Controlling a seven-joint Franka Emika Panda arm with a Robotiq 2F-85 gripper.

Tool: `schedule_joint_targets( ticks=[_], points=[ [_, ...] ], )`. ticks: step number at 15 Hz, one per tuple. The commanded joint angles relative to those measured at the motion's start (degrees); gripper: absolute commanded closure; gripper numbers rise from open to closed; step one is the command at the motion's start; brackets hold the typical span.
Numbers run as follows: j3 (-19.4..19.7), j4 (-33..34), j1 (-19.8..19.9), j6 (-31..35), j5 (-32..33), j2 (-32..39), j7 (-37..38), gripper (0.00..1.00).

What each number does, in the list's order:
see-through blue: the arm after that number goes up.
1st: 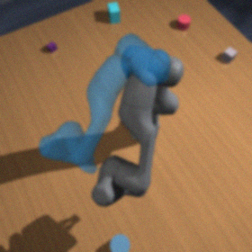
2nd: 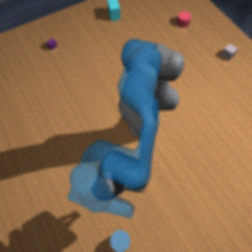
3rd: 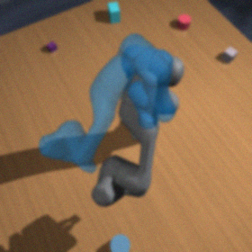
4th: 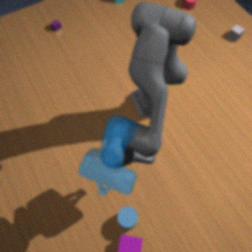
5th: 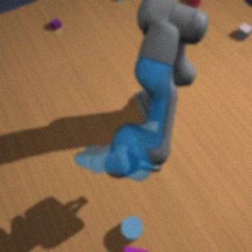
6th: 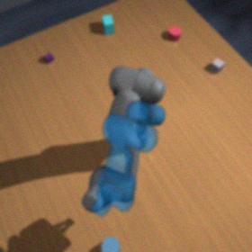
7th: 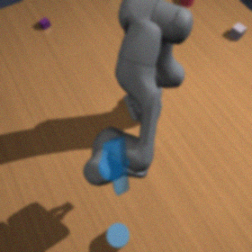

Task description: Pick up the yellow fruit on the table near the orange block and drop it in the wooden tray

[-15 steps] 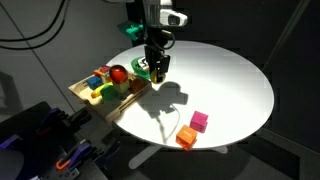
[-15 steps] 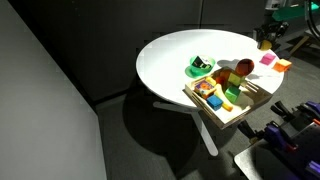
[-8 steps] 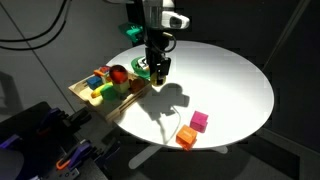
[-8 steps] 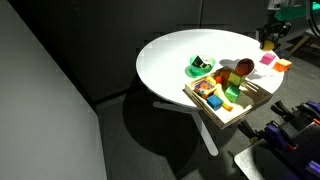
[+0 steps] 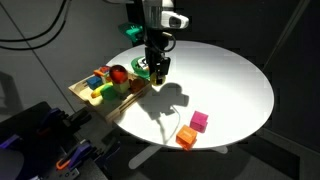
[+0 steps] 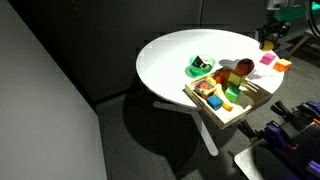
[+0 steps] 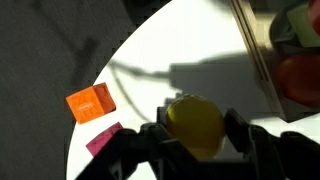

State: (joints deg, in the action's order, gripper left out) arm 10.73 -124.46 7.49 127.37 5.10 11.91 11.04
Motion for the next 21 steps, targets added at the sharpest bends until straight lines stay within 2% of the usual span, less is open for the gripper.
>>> schedule_joint_targets(
  ticks=[1,11,21],
  points=[
    [-0.9,-0.6,-0.4,-0.4,0.0,-2.3,-0.8,0.66],
    [-5.6,-2.6,-5.0,-1.6,3.5,-7.5,-0.5,0.66],
    [-10.8,-9.0,-9.0,-1.6,8.8,-13.7,-1.3,0.66]
  ],
)
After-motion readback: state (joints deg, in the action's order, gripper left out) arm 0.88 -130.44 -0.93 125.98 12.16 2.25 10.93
